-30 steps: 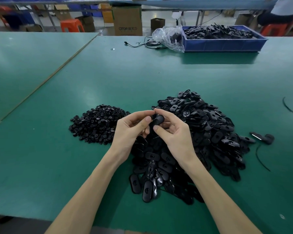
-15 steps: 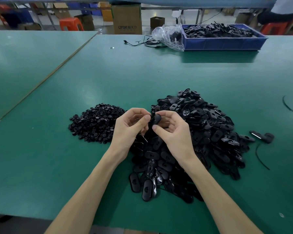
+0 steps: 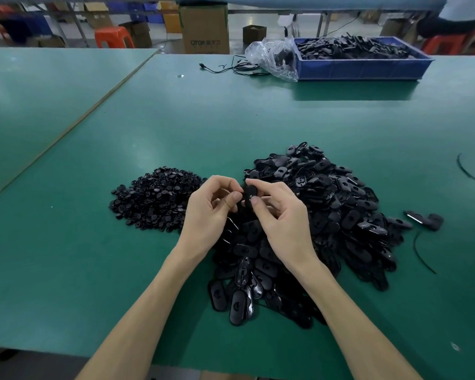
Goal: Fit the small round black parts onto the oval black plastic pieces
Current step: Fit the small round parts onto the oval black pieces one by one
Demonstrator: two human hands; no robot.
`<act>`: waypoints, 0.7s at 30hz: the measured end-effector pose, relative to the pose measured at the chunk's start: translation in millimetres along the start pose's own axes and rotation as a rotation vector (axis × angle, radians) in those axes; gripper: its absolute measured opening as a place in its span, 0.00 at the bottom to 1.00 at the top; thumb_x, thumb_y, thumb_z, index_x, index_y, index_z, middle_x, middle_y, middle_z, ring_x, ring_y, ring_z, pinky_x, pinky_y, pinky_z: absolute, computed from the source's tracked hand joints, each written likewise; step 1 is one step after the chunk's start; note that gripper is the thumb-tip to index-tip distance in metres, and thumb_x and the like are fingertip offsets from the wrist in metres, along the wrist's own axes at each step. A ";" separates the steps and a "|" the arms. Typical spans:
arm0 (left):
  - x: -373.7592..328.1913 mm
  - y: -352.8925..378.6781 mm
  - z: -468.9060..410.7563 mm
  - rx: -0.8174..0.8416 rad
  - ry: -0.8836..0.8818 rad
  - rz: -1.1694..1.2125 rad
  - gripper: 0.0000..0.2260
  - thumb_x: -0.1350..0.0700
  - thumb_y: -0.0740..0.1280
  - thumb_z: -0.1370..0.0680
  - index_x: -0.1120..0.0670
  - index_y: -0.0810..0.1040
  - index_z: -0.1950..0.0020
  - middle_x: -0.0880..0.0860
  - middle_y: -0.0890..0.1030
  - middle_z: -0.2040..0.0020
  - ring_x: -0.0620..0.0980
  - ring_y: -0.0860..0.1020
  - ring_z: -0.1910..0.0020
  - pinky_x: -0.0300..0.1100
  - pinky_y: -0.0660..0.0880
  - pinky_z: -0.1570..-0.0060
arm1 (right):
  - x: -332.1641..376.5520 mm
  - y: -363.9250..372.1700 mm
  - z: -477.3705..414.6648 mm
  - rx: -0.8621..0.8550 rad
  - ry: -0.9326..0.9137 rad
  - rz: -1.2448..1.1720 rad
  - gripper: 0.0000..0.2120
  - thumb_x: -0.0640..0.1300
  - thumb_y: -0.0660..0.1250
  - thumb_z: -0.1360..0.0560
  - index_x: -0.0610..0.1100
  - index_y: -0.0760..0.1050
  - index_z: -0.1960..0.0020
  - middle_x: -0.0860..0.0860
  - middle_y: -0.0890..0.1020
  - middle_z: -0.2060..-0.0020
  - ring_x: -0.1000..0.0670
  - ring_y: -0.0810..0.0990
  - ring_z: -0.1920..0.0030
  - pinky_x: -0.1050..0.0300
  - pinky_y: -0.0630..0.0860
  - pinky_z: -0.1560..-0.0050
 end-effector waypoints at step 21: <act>-0.4 4.9 3.6 -0.023 -0.003 -0.116 0.03 0.63 0.71 0.20 0.57 0.80 0.50 0.52 0.82 0.48 0.45 0.80 0.59 0.46 0.79 0.57 | -0.4 2.3 2.4 0.017 -0.014 0.062 0.17 0.33 0.70 0.21 0.51 0.83 0.38 0.55 0.85 0.47 0.52 0.84 0.50 0.65 0.79 0.49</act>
Point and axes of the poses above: each hand's wrist, its own z-axis away from the middle knuckle, its own y-axis out of the palm, x = y × z, the point moved 9 cm from there along -z, towards the middle knuckle
